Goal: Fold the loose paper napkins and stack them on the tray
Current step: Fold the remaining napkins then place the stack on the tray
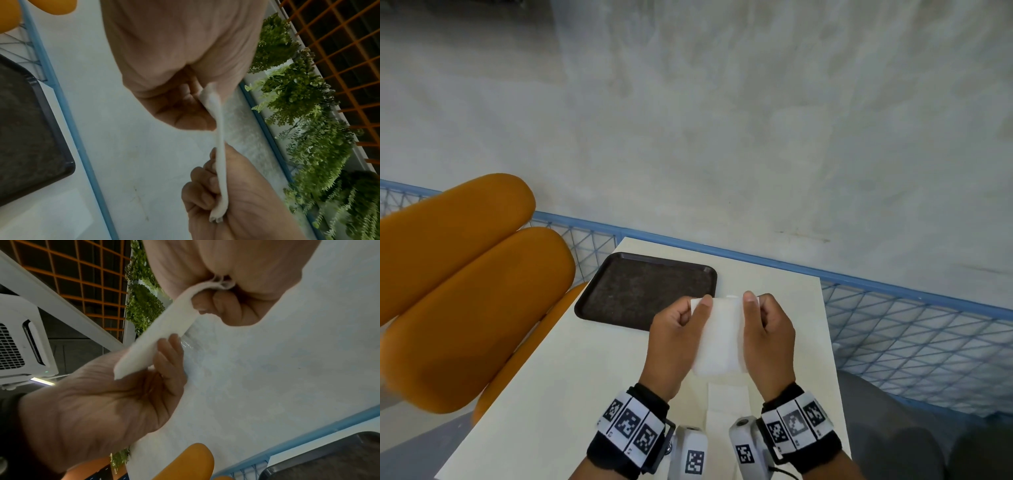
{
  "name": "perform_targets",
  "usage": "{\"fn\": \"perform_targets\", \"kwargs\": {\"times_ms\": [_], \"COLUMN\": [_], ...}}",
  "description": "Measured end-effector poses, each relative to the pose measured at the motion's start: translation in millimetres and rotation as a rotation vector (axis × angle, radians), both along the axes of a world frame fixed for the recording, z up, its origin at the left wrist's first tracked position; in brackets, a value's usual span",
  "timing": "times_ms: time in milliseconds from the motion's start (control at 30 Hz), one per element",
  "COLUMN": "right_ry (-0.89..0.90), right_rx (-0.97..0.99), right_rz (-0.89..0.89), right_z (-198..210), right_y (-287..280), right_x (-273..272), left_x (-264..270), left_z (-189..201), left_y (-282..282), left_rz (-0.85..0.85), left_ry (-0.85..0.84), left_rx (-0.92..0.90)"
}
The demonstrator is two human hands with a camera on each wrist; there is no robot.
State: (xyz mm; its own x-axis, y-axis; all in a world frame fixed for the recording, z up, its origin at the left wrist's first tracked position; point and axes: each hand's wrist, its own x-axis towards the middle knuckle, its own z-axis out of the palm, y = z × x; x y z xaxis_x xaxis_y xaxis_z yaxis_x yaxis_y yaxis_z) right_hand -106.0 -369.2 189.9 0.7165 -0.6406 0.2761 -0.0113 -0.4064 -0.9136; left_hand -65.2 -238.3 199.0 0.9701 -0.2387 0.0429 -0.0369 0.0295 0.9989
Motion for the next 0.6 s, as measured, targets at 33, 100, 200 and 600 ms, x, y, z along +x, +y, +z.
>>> {"fn": "perform_targets", "kwargs": {"times_ms": [33, 100, 200, 600], "right_ry": [-0.010, -0.022, -0.027, -0.050], "right_rx": [-0.011, -0.039, -0.064, -0.167], "right_rz": [0.003, 0.007, 0.007, -0.029], "right_z": [0, 1, 1, -10], "right_y": [0, -1, -5, -20], "right_x": [-1, -3, -6, -19], "left_x": [0, -1, -4, -20], "left_z": [-1, -4, -8, -15], "left_y": [-1, -1, -1, -15], "left_rz": [0.041, 0.097, 0.134, 0.161], "left_ry": [-0.041, -0.118, -0.177, -0.264], "left_rx": [0.029, 0.082, 0.138, 0.188]}}
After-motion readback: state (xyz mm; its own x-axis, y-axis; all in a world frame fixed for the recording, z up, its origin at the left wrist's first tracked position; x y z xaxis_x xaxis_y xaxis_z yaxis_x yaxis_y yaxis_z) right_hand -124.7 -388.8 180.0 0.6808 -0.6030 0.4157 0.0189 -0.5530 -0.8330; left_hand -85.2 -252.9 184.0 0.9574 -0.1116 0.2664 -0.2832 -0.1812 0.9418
